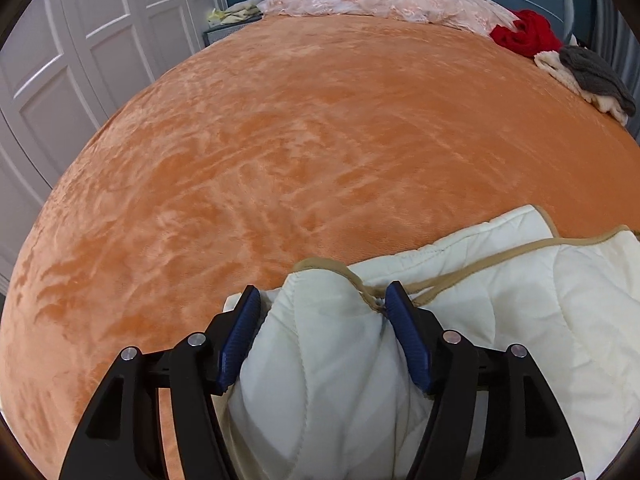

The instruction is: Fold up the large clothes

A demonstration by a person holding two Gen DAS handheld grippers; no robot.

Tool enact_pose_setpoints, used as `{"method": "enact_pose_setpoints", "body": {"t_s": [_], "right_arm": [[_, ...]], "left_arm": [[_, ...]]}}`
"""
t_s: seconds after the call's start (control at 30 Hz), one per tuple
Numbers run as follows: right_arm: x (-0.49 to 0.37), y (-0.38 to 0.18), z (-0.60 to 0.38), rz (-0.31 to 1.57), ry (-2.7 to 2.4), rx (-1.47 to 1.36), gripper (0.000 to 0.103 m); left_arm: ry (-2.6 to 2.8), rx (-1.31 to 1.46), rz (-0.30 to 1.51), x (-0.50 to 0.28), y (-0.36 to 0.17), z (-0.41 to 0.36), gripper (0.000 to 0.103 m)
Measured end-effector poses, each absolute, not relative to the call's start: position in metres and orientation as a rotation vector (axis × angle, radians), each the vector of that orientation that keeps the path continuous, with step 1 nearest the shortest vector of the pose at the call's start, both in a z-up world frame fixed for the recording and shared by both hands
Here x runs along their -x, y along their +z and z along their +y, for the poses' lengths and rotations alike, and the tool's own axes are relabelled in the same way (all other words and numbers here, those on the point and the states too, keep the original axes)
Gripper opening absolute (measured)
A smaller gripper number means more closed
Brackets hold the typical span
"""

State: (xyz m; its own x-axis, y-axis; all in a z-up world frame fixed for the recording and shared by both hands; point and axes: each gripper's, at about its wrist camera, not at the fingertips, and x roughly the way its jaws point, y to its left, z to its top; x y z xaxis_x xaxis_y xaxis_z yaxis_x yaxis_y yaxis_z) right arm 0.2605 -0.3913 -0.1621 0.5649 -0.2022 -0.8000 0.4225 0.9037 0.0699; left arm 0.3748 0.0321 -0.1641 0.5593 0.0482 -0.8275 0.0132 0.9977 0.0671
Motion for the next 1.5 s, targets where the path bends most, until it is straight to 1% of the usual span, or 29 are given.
{"method": "enact_pose_setpoints", "body": {"t_s": [0.2, 0.3, 0.33, 0.37, 0.47, 0.53, 0.6, 0.63, 0.67, 0.7, 0.77, 0.8, 1.0, 1.13, 1.3, 1.5], "right_arm": [[-0.261, -0.165, -0.394, 0.874, -0.374, -0.279, 0.028], [-0.262, -0.154, -0.399, 0.886, -0.379, -0.289, 0.028], [-0.26, -0.146, -0.398, 0.875, -0.395, -0.282, 0.028], [-0.255, -0.134, -0.395, 0.845, -0.414, -0.272, 0.03], [-0.242, -0.09, -0.373, 0.747, -0.355, -0.269, 0.031], [-0.245, -0.074, -0.345, 0.745, -0.263, -0.255, 0.03], [-0.255, -0.07, -0.306, 0.783, -0.164, -0.204, 0.027], [-0.259, -0.071, -0.292, 0.8, -0.128, -0.186, 0.021], [-0.266, -0.076, -0.274, 0.825, -0.085, -0.162, 0.012], [-0.271, -0.079, -0.264, 0.839, -0.066, -0.145, 0.008], [-0.284, -0.094, -0.244, 0.877, -0.031, -0.121, 0.002], [-0.289, -0.102, -0.24, 0.893, -0.022, -0.126, 0.001], [-0.314, -0.141, -0.234, 0.977, -0.011, -0.168, 0.0], [-0.321, -0.159, -0.239, 0.992, -0.014, -0.209, 0.0], [-0.324, -0.165, -0.239, 0.97, -0.017, -0.211, 0.0], [-0.327, -0.169, -0.238, 0.951, -0.021, -0.201, 0.0]], "left_arm": [[0.029, -0.055, 0.958, -0.377, -0.167, 0.032, 0.068], [0.028, -0.068, 0.981, -0.38, -0.161, 0.034, 0.068], [0.036, -0.071, 0.987, -0.381, -0.155, 0.035, 0.068], [0.05, -0.06, 0.987, -0.379, -0.143, 0.037, 0.062], [-0.012, 0.008, 0.938, -0.365, -0.101, 0.03, 0.061], [-0.056, -0.009, 0.909, -0.356, -0.083, 0.011, 0.06], [-0.123, -0.046, 0.905, -0.348, -0.073, -0.023, 0.056], [-0.162, -0.058, 0.924, -0.346, -0.075, -0.04, 0.045], [-0.189, -0.073, 0.944, -0.347, -0.08, -0.056, 0.034], [-0.199, -0.097, 0.959, -0.348, -0.087, -0.07, 0.028], [-0.187, -0.134, 0.981, -0.352, -0.101, -0.087, 0.005], [-0.194, -0.14, 1.011, -0.356, -0.113, -0.096, 0.002], [-0.174, -0.172, 1.046, -0.374, -0.152, -0.119, 0.0], [-0.165, -0.185, 1.026, -0.375, -0.163, -0.12, 0.0], [-0.146, -0.252, 0.979, -0.373, -0.171, -0.131, 0.0], [-0.137, -0.259, 0.953, -0.374, -0.175, -0.133, 0.0]]}}
